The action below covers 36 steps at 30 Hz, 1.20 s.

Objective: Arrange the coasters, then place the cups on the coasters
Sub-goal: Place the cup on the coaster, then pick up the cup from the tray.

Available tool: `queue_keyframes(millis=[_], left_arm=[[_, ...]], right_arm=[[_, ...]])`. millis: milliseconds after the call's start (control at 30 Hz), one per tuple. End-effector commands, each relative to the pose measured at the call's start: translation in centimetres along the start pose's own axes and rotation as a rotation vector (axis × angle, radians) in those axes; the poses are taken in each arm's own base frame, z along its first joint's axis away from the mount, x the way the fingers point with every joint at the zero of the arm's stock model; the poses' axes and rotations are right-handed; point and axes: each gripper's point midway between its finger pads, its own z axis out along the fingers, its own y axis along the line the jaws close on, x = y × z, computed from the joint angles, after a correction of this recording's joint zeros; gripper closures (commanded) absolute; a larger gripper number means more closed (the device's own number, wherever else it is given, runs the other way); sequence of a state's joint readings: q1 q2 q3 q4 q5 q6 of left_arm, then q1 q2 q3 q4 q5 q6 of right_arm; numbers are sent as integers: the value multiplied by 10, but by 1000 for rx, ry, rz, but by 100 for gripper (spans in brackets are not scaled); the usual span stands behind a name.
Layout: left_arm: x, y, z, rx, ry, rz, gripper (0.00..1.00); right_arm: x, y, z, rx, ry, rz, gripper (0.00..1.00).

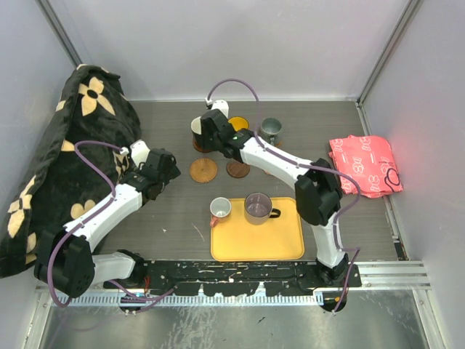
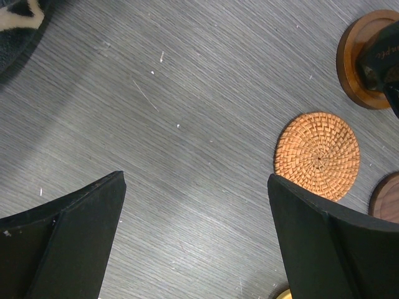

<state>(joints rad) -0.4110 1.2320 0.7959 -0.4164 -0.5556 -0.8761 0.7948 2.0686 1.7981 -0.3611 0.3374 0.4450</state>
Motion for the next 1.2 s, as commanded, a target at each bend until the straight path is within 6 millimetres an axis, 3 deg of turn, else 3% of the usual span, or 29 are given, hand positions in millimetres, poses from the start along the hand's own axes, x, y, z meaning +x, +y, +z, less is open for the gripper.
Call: queue_keyframes(millis=[0, 100, 267, 500, 633, 900, 1167], left_arm=[[-17, -2, -3, 6, -64, -30, 2], [-15, -1, -2, 1, -63, -27, 2], [-11, -2, 2, 3, -53, -27, 2], [-10, -5, 2, 17, -50, -29, 2], [-10, -6, 3, 25, -53, -30, 2], [-3, -6, 6, 33, -36, -28, 2], [-1, -5, 6, 37, -37, -28, 2]], right_arm=[[-35, 0, -58, -70, -82, -25, 52], [-33, -10, -88, -88, -79, -65, 52], [-12, -37, -131, -92, -47, -122, 52], [40, -81, -190, -97, 57, -207, 52], [64, -105, -215, -63, 97, -201, 52], [112, -131, -232, -10, 257, -200, 52], [134, -132, -233, -50, 266, -156, 50]])
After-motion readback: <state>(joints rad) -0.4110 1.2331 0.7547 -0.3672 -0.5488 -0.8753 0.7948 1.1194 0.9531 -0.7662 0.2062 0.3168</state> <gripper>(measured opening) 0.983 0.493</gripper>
